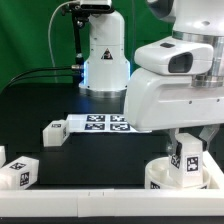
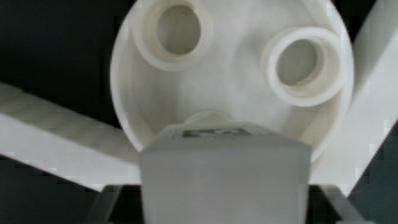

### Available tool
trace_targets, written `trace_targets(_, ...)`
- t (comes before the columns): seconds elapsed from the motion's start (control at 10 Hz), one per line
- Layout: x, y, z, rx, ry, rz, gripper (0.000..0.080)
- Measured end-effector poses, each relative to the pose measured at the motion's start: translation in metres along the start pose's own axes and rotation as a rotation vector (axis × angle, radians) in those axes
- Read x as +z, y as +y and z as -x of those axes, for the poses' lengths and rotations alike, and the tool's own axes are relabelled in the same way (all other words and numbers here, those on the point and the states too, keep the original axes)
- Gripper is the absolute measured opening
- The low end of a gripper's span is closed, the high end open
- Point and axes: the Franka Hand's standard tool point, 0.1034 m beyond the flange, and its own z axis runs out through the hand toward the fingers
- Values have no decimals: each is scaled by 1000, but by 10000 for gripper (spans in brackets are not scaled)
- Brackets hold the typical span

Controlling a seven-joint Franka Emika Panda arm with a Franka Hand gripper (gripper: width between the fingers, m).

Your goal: Assemble stool

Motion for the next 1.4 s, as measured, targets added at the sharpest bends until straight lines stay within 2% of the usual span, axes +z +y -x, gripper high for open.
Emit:
trace_targets(0.1, 0, 0, 0, 188, -3, -23, 334)
trace_targets(0.3, -1, -4, -2, 635, -9, -92, 334)
trace_targets(0.4, -1, -4, -2, 711, -14, -109, 334)
trace_targets(0.8, 0, -6, -2, 976, -30, -110, 334)
trace_targets(0.9, -1, -10, -5, 1209, -32, -136, 334)
trace_targets(1.1, 3, -13, -5, 1624, -23, -214, 334)
trace_targets(1.4, 3, -14, -5, 1761, -40, -225, 334)
